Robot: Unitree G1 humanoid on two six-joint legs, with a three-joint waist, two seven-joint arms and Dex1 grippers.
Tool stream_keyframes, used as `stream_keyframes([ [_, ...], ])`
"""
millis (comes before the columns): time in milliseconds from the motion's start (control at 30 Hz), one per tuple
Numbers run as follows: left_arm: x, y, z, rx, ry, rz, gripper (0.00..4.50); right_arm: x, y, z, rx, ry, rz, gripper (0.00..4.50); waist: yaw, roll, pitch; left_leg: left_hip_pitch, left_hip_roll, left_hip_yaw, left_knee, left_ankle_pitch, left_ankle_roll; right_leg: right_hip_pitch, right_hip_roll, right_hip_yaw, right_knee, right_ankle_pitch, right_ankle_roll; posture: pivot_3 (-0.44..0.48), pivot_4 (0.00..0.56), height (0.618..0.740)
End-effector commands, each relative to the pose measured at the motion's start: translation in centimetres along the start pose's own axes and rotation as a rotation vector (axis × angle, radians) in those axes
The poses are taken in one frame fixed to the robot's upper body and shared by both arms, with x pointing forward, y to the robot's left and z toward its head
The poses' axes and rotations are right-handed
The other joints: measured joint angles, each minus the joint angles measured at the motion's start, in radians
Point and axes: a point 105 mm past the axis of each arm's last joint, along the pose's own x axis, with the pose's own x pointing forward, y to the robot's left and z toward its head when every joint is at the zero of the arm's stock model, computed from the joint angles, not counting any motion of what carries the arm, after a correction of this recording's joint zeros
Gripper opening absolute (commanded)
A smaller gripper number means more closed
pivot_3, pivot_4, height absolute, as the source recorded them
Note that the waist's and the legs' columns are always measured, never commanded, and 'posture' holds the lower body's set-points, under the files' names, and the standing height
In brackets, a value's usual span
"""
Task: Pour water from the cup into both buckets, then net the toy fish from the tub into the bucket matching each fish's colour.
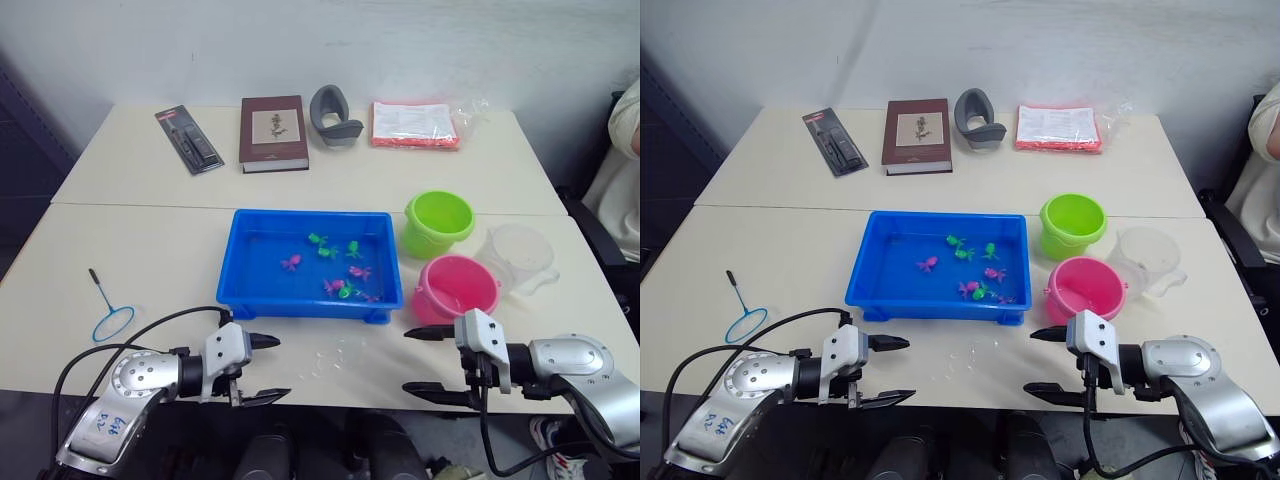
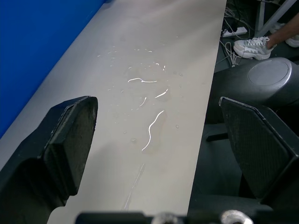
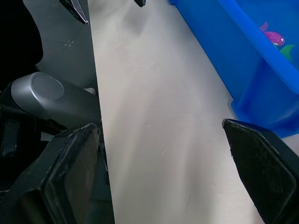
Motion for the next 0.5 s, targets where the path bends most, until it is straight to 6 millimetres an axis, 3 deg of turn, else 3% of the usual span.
stream_keyframes([
  [33, 0.0, -0.8, 0.3, 0.014, -0.003, -0.033, 4.50, -0.5, -0.2, -0.1, -0.028, 0.006, 0.001, 4.46, 0.000, 0.000, 0.000, 0.000, 0.000, 0.000, 0.000, 0.000, 0.000, 0.000, 0.000, 0.000, 0.000, 0.000, 0.000, 0.000, 0.150, 0.740],
  [133, 0.1, -1.0, 0.4, -0.016, -0.017, -0.038, 4.50, -0.8, -0.3, -0.6, -0.006, -0.003, -0.023, 4.46, 0.000, 0.000, 0.000, 0.000, 0.000, 0.000, 0.000, 0.000, 0.000, 0.000, 0.000, 0.000, 0.000, 0.000, 0.000, 0.000, 0.150, 0.740],
  [300, -0.4, -0.4, 2.9, -0.038, -0.092, -0.073, 4.50, -2.0, 0.1, -0.1, 0.070, -0.052, -0.098, 4.46, 0.005, 0.000, 0.000, -0.001, 0.000, 0.000, 0.000, 0.000, 0.000, 0.000, 0.000, 0.000, -0.001, 0.000, 0.000, 0.000, 0.150, 0.740],
  [500, -2.2, 2.0, 8.1, -0.024, -0.211, -0.167, 4.50, -7.0, 0.3, 0.5, 0.234, -0.111, -0.365, 4.46, 0.004, 0.001, 0.000, -0.001, 0.000, -0.001, 0.000, 0.000, 0.000, 0.000, 0.000, -0.001, -0.001, 0.000, 0.001, 0.000, 0.150, 0.740],
])
